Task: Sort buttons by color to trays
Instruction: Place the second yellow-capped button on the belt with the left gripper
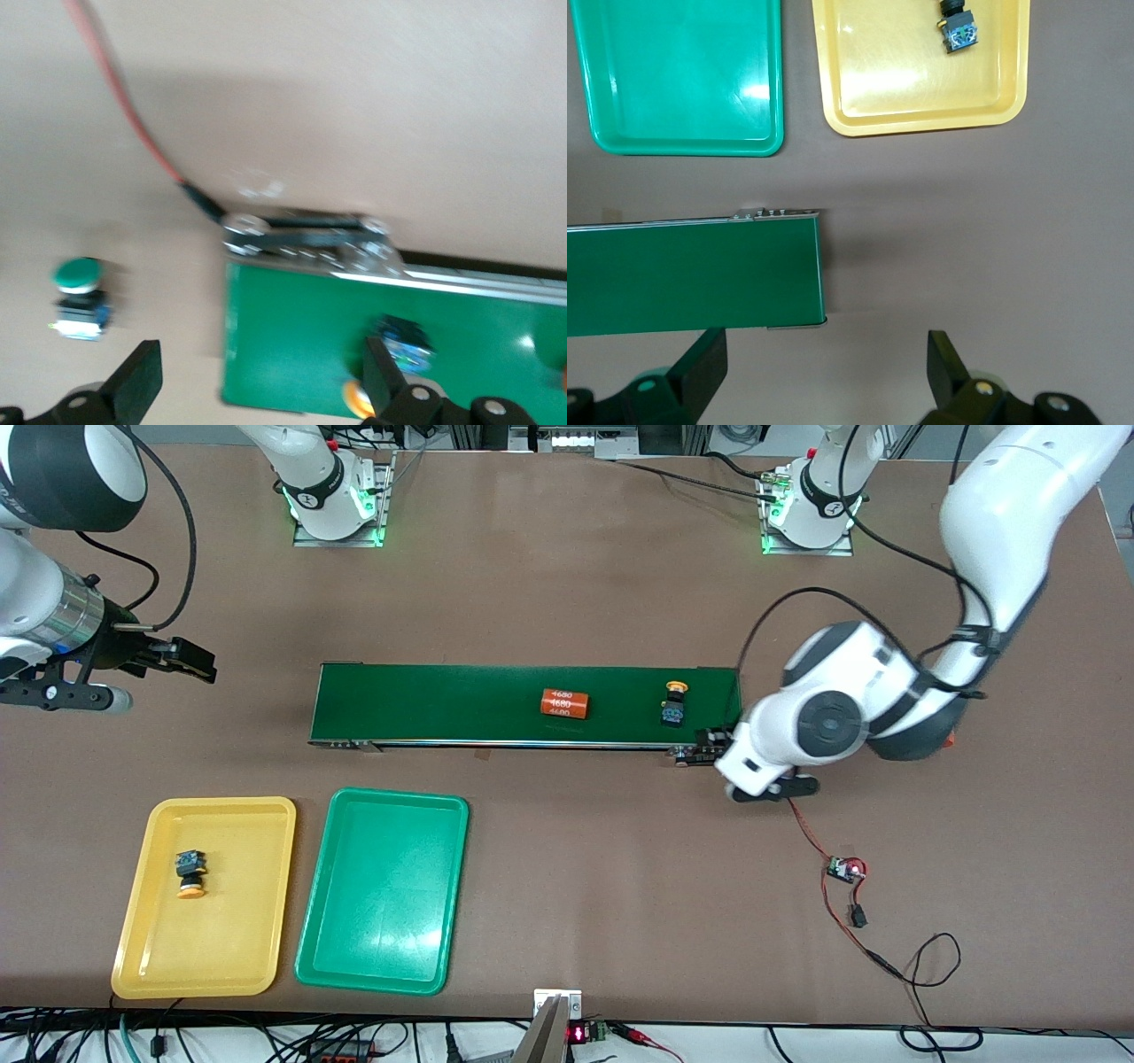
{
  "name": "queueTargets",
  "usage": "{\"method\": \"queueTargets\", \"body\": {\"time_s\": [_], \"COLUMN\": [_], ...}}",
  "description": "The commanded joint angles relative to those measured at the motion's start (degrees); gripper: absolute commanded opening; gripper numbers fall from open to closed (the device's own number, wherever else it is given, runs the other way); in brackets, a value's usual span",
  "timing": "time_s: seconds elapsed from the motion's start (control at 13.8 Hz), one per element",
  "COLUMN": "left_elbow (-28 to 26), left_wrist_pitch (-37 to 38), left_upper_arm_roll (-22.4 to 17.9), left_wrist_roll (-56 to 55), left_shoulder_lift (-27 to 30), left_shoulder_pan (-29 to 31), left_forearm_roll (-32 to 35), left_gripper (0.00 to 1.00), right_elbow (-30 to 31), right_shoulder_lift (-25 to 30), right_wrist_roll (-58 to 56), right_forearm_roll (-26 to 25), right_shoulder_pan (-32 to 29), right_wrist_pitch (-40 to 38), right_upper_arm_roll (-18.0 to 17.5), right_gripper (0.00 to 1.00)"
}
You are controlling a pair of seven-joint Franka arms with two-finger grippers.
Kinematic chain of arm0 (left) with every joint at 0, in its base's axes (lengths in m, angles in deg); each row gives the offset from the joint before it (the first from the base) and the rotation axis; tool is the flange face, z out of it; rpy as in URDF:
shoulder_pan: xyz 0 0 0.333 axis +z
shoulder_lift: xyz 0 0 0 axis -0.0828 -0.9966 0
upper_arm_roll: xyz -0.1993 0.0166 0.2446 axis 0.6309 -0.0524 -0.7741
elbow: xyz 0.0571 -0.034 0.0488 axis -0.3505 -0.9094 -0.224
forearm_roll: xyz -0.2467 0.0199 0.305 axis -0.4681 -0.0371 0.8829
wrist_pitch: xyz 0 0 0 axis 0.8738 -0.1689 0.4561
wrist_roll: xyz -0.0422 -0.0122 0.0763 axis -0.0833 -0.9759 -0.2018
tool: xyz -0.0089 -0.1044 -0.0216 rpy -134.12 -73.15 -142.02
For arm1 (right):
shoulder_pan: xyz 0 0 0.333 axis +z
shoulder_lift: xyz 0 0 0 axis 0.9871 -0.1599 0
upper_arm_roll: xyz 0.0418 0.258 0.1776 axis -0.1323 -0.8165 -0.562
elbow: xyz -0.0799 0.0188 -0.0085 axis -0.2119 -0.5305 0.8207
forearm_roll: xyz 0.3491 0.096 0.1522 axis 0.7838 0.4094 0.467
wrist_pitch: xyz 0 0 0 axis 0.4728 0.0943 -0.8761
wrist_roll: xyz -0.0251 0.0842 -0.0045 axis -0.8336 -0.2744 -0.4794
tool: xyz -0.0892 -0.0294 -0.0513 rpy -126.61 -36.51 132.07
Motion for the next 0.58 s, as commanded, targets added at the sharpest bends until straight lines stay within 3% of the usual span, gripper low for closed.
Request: {"method": "queueTargets", "body": {"time_s": [0.0, 0.29, 0.51], "left_elbow": [0.55, -0.41, -1.65], "left_wrist_pitch": [1.64, 1.72, 4.36], "left_upper_arm_roll": [-2.40, -9.95, -14.97], "left_wrist_roll": [9.13, 25.49, 29.37], "left_shoulder_lift": [0.21, 0.21, 0.13], "left_shoulder_pan": [5.71, 10.72, 11.96], "left_forearm_roll": [1.59, 2.74, 3.01], "left_gripper": [1.00, 1.00, 1.00], "right_elbow": [-1.53, -1.36, -1.36], "right_shoulder_lift": [-0.76, -0.94, -1.12], "right_wrist_roll": [0.09, -1.04, -1.32], "right_forearm_roll": [-0.41, -0.06, 0.03], "right_shoulder_pan": [0.33, 0.16, 0.07], "right_wrist_pitch": [-1.61, -1.70, -1.70], "right_upper_arm_roll": [0.20, 0.12, 0.12], "right_gripper": [1.00, 1.00, 1.00]}}
